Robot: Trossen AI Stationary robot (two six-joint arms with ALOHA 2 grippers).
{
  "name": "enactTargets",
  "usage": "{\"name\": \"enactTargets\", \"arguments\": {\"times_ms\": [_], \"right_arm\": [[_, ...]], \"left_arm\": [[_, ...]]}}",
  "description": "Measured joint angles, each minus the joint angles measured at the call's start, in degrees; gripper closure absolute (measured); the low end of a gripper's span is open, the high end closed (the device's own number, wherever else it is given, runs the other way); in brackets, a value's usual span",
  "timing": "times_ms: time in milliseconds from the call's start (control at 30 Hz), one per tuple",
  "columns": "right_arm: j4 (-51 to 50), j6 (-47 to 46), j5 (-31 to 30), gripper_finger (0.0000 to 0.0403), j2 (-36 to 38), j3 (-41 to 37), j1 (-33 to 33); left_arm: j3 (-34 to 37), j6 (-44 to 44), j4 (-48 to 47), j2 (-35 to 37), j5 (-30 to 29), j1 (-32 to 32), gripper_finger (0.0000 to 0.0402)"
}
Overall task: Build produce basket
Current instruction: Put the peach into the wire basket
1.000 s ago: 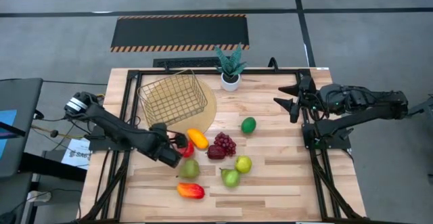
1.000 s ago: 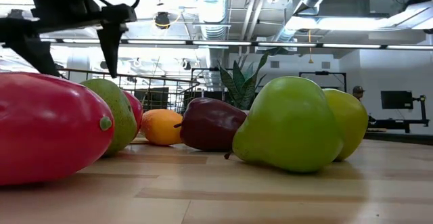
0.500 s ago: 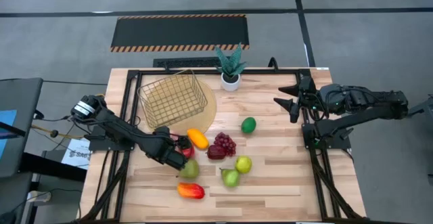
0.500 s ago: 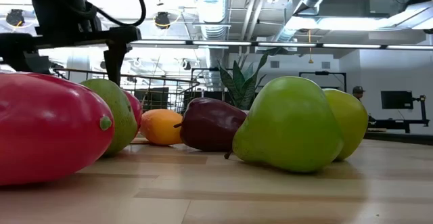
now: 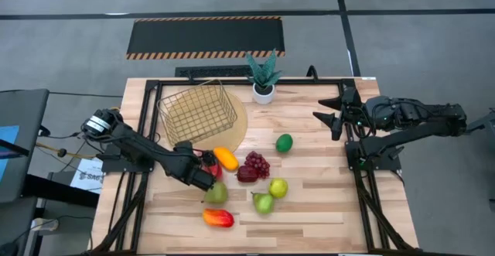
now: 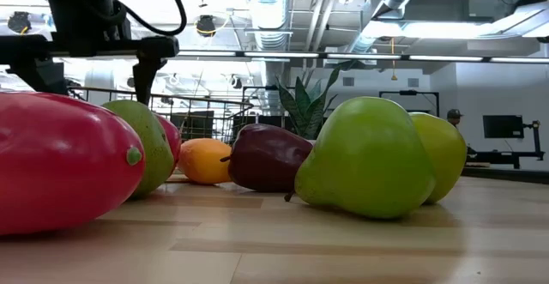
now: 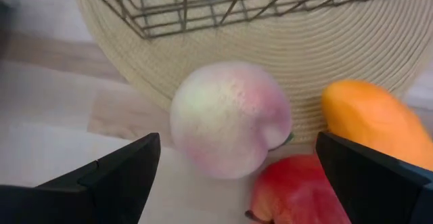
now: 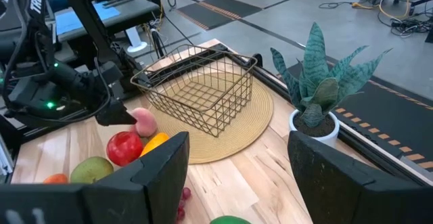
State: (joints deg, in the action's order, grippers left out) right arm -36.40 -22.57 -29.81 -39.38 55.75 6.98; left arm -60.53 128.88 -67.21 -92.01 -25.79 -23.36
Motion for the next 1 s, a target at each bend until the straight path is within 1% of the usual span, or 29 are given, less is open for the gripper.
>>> {"name": "enactTargets", "arguments": {"times_ms": [67, 233, 333, 400, 567, 1000], "right_arm": [[0.0, 0.0, 0.0, 0.0129, 0.0, 0.0, 0.0], [0.0, -1.4, 0.0, 0.0129, 0.0, 0.0, 0.0], [0.0, -1.4, 0.0, 0.0129, 0.0, 0.0, 0.0], [0.0, -1.4, 0.0, 0.0129, 0.0, 0.0, 0.0], [0.0, -1.4, 0.0, 0.0129, 0.0, 0.0, 0.0], [0.0, -1.4, 0.0, 0.0129, 0.0, 0.0, 0.0]], "left_arm": [[0.0, 0.0, -0.1, 0.0, -1.3, 0.4, 0.002], [0.0, 0.0, 1.4, -0.6, -1.6, 0.7, 0.002], [0.0, 0.7, 2.1, -1.7, 0.4, 0.7, 0.002], [0.0, 0.7, 4.4, -3.4, 0.9, 0.7, 0.002], [0.0, 0.7, 4.7, -6.2, 1.2, 1.3, 0.002], [0.0, 0.1, 3.7, -6.4, 0.4, 2.8, 0.002]]}}
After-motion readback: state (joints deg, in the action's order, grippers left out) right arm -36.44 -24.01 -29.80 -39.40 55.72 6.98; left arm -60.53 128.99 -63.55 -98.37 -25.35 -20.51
